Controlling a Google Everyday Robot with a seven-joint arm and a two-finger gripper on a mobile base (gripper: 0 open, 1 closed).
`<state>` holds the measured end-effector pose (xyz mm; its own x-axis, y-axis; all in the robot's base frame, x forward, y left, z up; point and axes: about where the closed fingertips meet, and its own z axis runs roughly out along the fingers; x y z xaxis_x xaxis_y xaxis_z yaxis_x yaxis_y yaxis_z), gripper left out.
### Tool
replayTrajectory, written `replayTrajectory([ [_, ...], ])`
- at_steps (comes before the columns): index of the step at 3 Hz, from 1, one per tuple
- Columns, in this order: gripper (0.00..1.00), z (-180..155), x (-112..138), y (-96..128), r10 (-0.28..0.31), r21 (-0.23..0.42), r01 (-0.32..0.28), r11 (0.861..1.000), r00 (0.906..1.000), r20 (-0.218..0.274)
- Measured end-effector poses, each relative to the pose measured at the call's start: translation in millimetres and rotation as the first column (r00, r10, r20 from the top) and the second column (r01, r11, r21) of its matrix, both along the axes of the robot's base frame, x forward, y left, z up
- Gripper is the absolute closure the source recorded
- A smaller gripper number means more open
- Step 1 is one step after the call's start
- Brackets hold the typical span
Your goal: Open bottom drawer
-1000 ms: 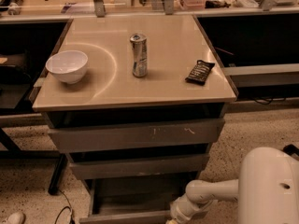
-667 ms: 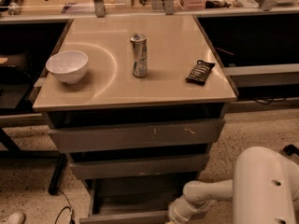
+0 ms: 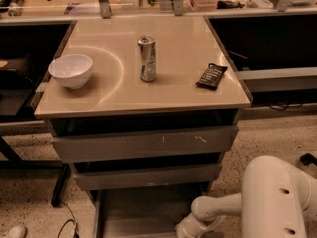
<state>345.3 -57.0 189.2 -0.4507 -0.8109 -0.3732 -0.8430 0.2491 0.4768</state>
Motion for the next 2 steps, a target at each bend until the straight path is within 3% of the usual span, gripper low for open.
replayTrajectory([
  [2, 0.0, 16, -58, -10, 0.024, 0.015, -0.023, 1.0, 0.9945, -0.102],
])
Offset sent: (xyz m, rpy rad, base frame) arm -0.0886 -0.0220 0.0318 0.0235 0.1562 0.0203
